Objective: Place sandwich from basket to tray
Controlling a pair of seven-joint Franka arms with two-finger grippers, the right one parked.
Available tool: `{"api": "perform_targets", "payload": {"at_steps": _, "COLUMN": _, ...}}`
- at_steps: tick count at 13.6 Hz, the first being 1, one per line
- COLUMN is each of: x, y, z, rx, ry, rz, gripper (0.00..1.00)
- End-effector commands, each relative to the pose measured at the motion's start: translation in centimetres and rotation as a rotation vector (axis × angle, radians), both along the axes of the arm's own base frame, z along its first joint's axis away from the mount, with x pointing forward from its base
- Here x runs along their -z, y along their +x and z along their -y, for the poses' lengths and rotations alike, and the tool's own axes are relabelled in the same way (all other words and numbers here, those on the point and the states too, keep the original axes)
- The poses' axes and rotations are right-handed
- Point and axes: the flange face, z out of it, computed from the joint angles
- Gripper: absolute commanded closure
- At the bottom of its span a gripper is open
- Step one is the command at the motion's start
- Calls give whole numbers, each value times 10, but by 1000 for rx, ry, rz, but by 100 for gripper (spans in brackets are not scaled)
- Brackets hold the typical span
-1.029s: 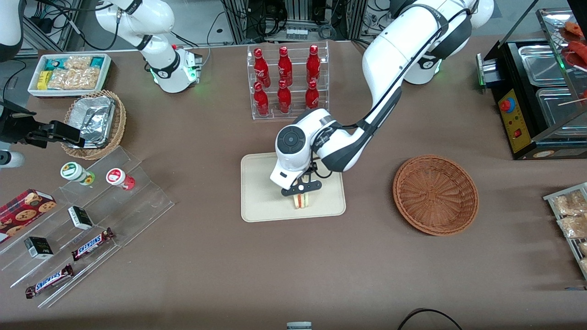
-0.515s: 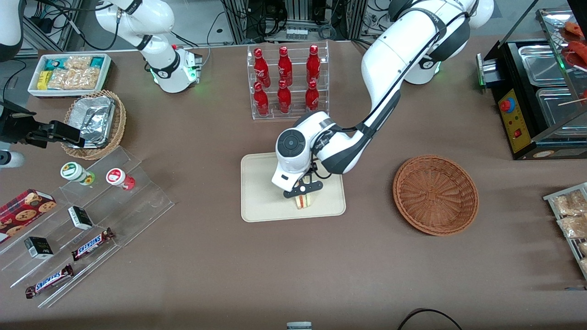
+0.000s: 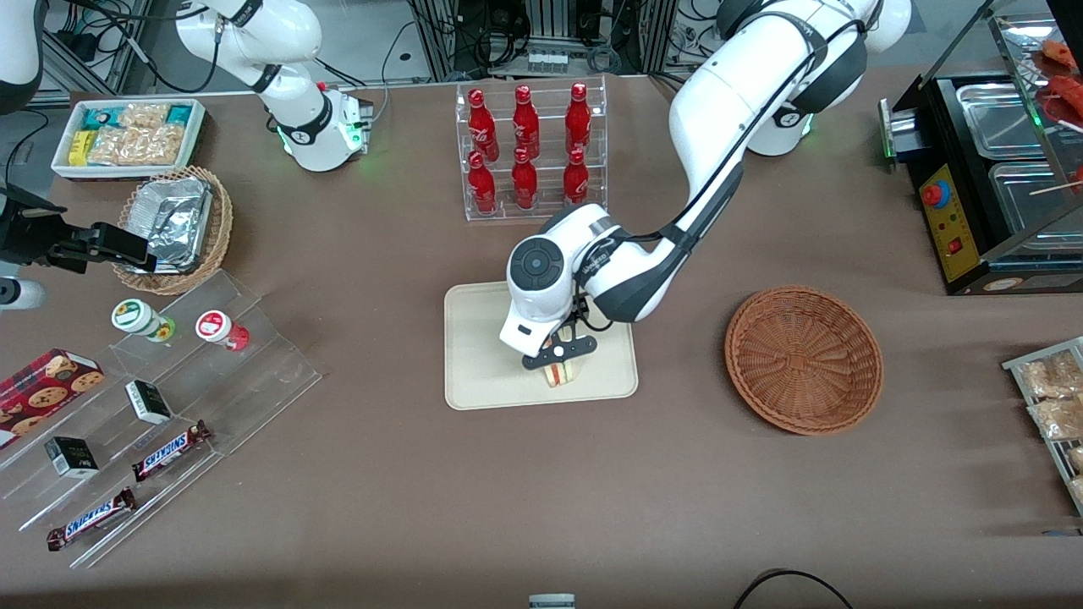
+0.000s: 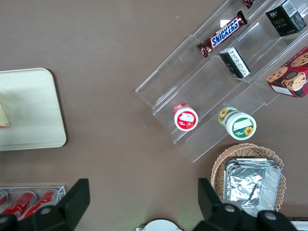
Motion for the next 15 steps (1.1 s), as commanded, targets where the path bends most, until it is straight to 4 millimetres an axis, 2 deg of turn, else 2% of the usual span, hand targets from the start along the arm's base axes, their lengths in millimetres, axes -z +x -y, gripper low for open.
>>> {"api": "perform_targets", "payload": {"at_steps": 1, "x": -46, "y": 18, "z": -4, "rx": -47, "ry": -34, "rz": -19, "gripper": 0}}
{"api": "perform_targets", "payload": {"at_steps": 4, "x": -101, "y": 20, "z": -16, "rx": 59, "ry": -49, "rz": 22, "gripper": 0}}
{"api": "perform_targets", "payload": {"at_steps": 7, "x": -135, "y": 42, "z": -58, "rx": 205, "ry": -46, "rz": 28, "gripper": 0}}
{"api": "perform_targets", "payload": {"at_steps": 8, "x": -145, "y": 55, "z": -85, "rx": 222, "ry": -35, "rz": 12, "gripper": 0}}
{"api": "perform_targets", "payload": {"at_steps": 9, "x": -152, "y": 60, "z": -101, "rx": 227, "ry": -23, "rz": -1, "gripper": 0}}
{"api": "perform_targets", "payload": {"at_steps": 11, "x": -157, "y": 80, "z": -154, "rx": 233, "ry": 1, "rz": -45, "gripper": 0}}
{"api": "perform_targets", "payload": {"at_steps": 13, "x": -163, "y": 91, "z": -202, "rx": 281, "ry": 7, "rz": -62, "gripper": 0}}
{"api": "perform_targets", "payload": {"at_steps": 15, "x": -166, "y": 94, "z": -245, "rx": 332, "ry": 16, "rz": -79, "gripper": 0}}
